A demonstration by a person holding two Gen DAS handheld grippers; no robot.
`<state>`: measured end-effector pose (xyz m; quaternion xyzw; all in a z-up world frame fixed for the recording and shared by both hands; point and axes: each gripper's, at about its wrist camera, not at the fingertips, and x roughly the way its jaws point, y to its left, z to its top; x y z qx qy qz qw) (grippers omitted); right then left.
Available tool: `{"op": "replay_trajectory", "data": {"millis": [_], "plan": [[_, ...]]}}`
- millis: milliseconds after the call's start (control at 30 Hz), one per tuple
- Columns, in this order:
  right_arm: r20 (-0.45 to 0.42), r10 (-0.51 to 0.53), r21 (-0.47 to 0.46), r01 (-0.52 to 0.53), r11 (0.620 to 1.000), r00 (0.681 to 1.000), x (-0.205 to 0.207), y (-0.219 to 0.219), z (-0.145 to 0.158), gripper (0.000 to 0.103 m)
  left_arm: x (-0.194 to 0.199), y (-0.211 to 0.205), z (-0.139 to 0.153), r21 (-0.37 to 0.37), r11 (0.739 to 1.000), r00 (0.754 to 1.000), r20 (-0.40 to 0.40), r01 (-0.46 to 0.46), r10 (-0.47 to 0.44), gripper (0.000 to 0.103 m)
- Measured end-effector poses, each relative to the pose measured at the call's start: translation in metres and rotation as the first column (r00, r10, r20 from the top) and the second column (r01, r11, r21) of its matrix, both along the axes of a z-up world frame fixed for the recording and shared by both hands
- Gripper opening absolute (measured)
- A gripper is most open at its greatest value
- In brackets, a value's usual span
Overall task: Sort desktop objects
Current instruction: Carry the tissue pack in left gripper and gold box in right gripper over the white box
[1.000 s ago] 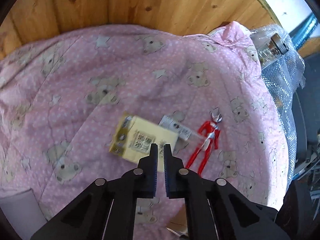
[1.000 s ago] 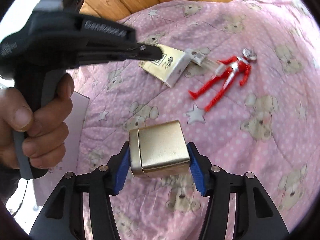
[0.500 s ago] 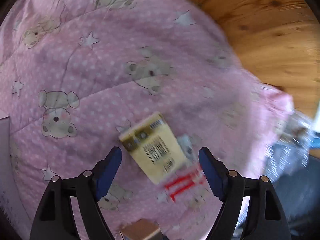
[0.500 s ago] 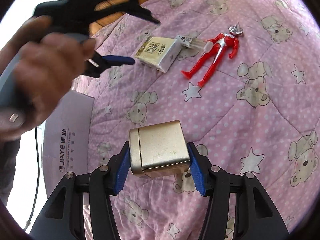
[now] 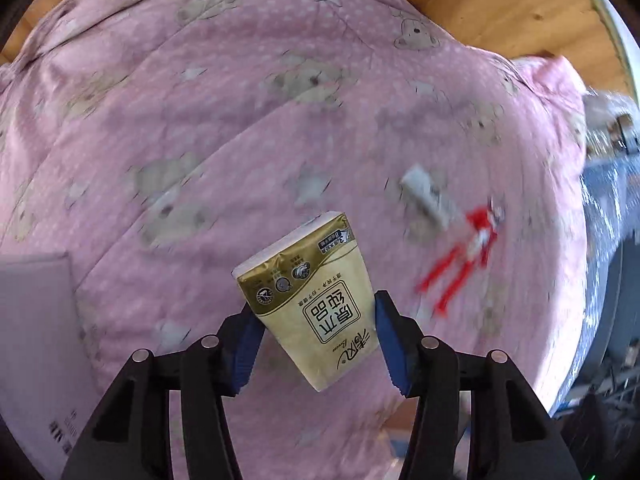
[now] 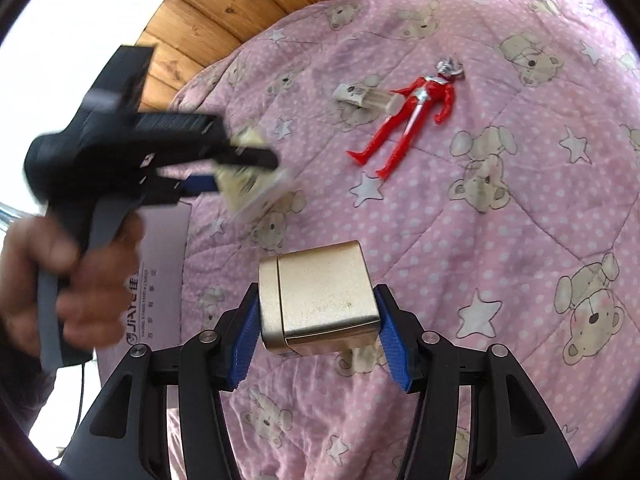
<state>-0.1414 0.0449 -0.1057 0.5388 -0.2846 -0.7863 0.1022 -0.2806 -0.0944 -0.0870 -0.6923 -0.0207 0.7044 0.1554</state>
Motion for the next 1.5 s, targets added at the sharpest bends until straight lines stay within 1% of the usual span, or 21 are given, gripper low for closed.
{"op": "replay_trajectory", "data": {"millis": [167, 233, 533, 567, 767, 1167, 1500], "plan": [[-0.011, 0.050, 0.018, -0.049, 0.999, 0.999, 0.001, -0.012, 0.010, 0.057, 0.033, -0.025, 0.023, 0.024, 0.999, 0.999, -0.021, 0.025, -0.024, 0.055], [-0.014, 0.068, 0.024, -0.067, 0.997, 0.998, 0.011, -0.018, 0.017, 0.057, 0.041, -0.035, 0.032, 0.028, 0.999, 0.999, -0.038, 0.030, -0.029, 0.055], [-0.018, 0.116, 0.037, -0.115, 0.993, 0.993, 0.046, -0.050, 0.037, 0.057, 0.088, -0.075, 0.056, 0.051, 0.999, 0.999, -0.051, 0.018, -0.015, 0.055], [-0.021, 0.123, 0.039, -0.122, 0.992, 0.992, 0.049, -0.055, 0.039, 0.057, 0.085, -0.074, 0.058, 0.052, 0.999, 0.998, -0.056, 0.014, -0.011, 0.055], [-0.047, 0.161, 0.060, -0.158, 0.986, 0.986, 0.066, -0.072, 0.057, 0.057, 0.108, -0.084, 0.079, 0.072, 0.997, 0.995, -0.103, 0.016, -0.008, 0.055], [-0.084, 0.216, 0.077, -0.210, 0.975, 0.973, 0.088, -0.098, 0.081, 0.057, 0.153, -0.110, 0.106, 0.107, 0.994, 0.988, -0.149, -0.015, 0.031, 0.055], [-0.106, 0.260, 0.096, -0.251, 0.963, 0.960, 0.110, -0.117, 0.095, 0.057, 0.185, -0.134, 0.126, 0.131, 0.990, 0.980, -0.185, -0.048, 0.072, 0.055]]}}
